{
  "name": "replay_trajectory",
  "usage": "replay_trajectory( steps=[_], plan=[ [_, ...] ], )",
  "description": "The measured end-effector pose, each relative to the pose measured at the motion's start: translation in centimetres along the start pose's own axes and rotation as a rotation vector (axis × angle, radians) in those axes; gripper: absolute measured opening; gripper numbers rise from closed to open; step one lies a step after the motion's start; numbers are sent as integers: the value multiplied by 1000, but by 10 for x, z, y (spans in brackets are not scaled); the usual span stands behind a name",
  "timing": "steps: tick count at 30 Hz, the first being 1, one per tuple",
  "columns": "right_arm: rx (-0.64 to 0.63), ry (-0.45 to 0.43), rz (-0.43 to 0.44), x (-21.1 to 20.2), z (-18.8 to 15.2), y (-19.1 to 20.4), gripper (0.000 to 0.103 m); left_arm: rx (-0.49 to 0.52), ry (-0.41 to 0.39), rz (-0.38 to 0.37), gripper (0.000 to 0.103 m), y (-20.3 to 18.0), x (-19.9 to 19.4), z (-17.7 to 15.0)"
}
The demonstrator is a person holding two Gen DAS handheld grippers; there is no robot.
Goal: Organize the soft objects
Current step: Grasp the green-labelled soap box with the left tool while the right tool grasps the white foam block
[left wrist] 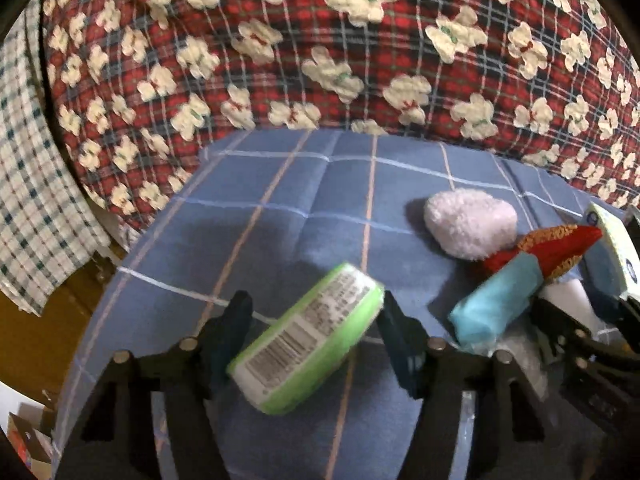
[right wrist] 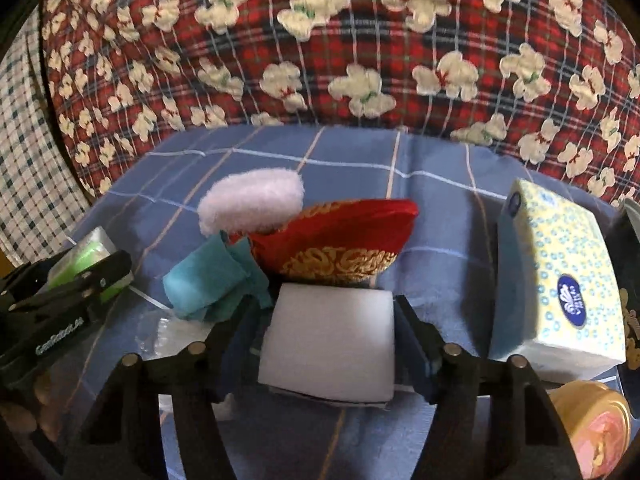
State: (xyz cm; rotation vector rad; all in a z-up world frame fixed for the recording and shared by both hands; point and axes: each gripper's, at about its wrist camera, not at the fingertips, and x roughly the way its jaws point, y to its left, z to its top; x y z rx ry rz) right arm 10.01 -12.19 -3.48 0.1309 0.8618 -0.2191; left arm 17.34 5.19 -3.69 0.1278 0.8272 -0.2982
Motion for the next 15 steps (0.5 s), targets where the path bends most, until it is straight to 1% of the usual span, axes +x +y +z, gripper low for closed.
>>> replay_trajectory(
  steps=[2, 3, 6, 9, 10, 12, 13, 14, 15],
  plan=[
    [7, 6, 7, 1, 0, -1, 69, -3, 27, -26, 63, 0, 3, -2],
    [9, 14, 9, 3, 0, -2, 67, -6, 29, -28, 56, -1, 3, -2],
    [15, 27, 6, 5, 0, -3, 60, -10, 24, -37, 52, -1, 2, -3],
    [19, 24, 23, 4, -1, -7, 57, -7, 5, -35, 48, -1, -2, -4],
    [23, 23, 30, 3, -2, -8, 57, 1, -11, -25, 47, -3, -6, -5],
    [42, 14, 57, -1, -4, -14, 56, 19, -49, -11, 39, -6, -13, -5],
    [55, 4, 73, -4, -6, -16, 56, 26, -85, -8, 34, -7, -20, -6],
    [74, -21, 102, -10, -8, -20, 56, 27, -117, -9, 25, -7, -26, -7],
    [82, -52, 128, -17, -10, -22, 56, 21, -156, -16, 24, -6, -33, -9]
  ],
)
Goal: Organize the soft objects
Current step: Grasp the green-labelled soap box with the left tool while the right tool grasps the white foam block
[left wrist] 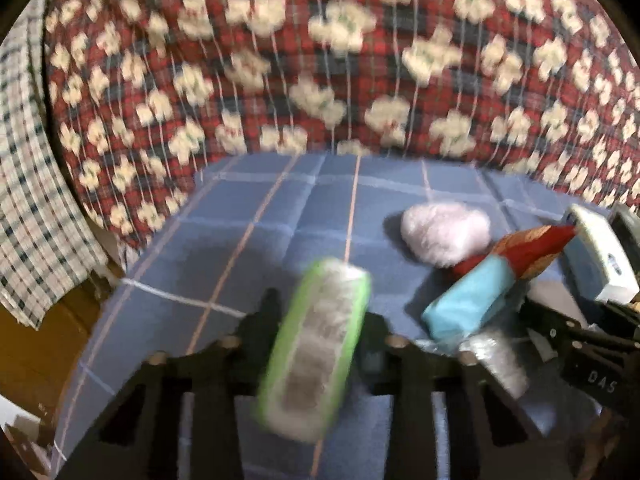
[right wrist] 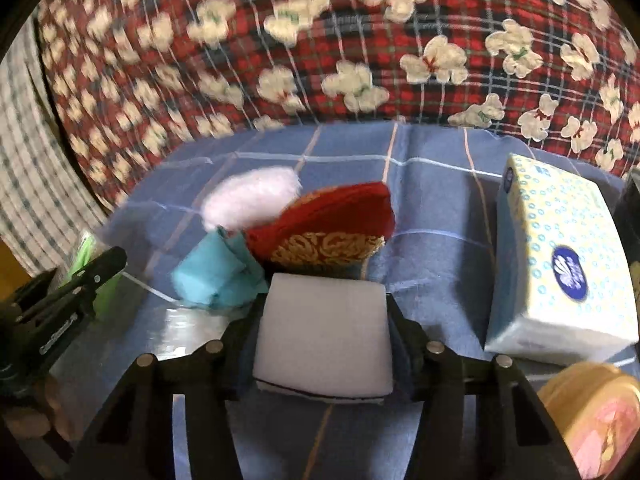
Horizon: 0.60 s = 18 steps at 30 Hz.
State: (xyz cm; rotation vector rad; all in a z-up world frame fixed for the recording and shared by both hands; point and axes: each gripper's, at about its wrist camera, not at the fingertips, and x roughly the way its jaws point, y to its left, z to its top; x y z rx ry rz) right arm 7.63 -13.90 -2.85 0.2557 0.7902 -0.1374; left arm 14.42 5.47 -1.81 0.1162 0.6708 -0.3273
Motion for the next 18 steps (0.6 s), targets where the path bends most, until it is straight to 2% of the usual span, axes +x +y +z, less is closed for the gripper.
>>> replay_trajectory(
  steps=[3, 8, 13, 18],
  plan=[
    [-8, -109, 56, -22, -3, 2, 56, -49, -94, -28, 24, 6, -17, -1],
    [-39, -245, 102, -50, -6, 7, 56, -67, -152, -113, 24, 4, -25, 0],
    [-144, -408, 32, -83, -15, 13, 56, -44, -190, -200, 24, -13, -35, -3],
    [-228, -476, -25, -101, -27, 12, 57, -20, -203, -233, 24, -30, -41, -5]
  ],
)
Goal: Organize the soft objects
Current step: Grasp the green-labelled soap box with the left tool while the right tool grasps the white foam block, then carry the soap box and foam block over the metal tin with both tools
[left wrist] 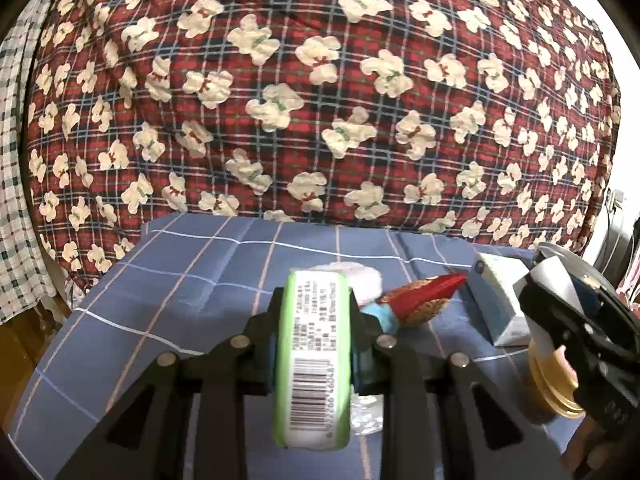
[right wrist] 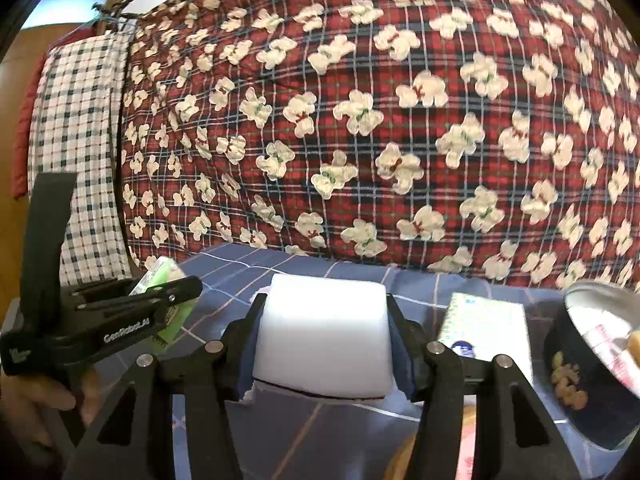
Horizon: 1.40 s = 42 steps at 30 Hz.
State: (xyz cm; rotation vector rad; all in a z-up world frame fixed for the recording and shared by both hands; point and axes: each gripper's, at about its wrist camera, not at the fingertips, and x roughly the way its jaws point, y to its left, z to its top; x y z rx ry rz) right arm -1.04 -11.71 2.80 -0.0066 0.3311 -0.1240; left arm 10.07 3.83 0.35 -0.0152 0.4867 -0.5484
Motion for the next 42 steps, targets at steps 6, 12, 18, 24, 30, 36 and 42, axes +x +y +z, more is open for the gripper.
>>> replay_trajectory(
  steps=[6, 12, 18, 24, 30, 36, 42],
  plan=[
    [-33, -39, -10, -14, -2, -5, 57, 25, -3, 2, 24, -22, -4, -4],
    [-24, -43, -15, -23, -6, -14, 57, -19, 6, 27, 24, -38, -7, -10],
    [-32, -57, -26, -36, -10, -23, 57, 13, -8, 53, 24, -62, -13, -14],
    [-5, -58, -40, -45, -13, -41, 57, 29, -18, 47, 24, -86, -20, -18],
    [-4, -65, -60, -55, -15, -57, 57, 57, -21, 51, 24, -109, -22, -20],
    [-4, -56, -86, -61, -19, -73, 57, 57, -30, 41, 24, -122, -26, -19],
    [-9, -63, -109, -70, -21, -88, 57, 71, -35, 29, 24, -137, -28, -18]
  ],
)
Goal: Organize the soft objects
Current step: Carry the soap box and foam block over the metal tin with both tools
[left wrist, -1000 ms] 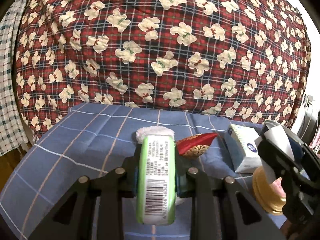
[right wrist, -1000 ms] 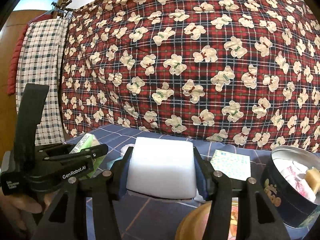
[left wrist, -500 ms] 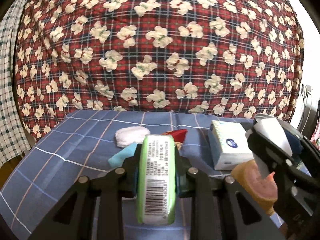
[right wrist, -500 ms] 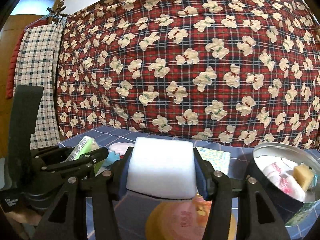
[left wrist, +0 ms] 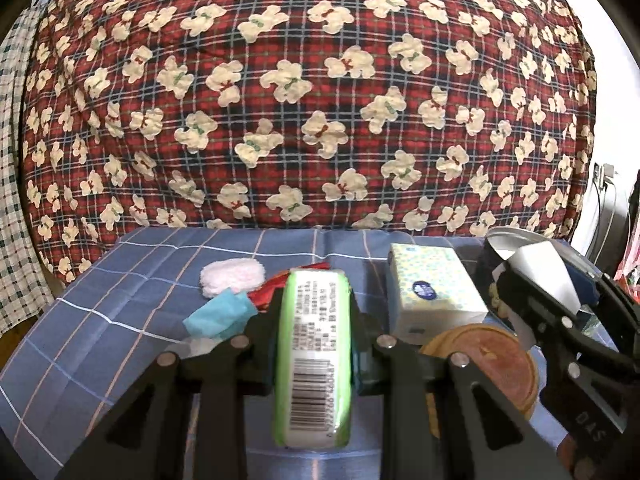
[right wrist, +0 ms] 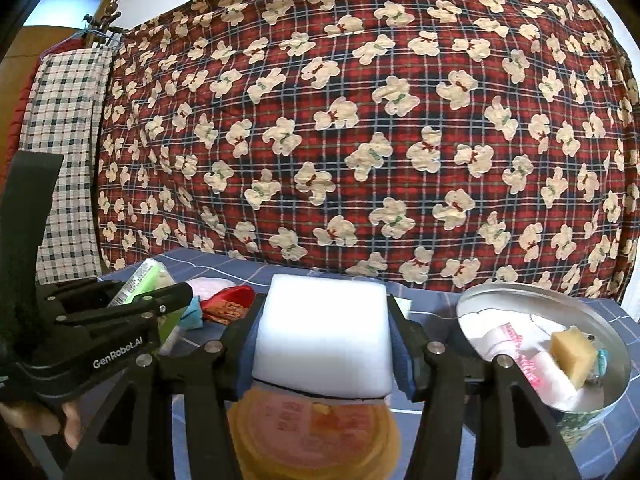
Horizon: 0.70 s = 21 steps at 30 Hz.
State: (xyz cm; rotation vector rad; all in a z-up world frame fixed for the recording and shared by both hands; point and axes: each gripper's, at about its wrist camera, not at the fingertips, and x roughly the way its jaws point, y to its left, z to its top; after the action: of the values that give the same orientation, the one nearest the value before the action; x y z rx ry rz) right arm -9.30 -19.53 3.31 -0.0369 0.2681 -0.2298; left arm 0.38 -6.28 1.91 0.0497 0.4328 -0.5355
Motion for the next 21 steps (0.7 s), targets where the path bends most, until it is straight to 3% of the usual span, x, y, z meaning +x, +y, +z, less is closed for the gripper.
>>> replay_trajectory(
  steps=[21],
  plan=[
    [30, -34, -92, -16, 0, -57, 57, 45, -15, -82, 25, -61, -6, 10]
  ],
)
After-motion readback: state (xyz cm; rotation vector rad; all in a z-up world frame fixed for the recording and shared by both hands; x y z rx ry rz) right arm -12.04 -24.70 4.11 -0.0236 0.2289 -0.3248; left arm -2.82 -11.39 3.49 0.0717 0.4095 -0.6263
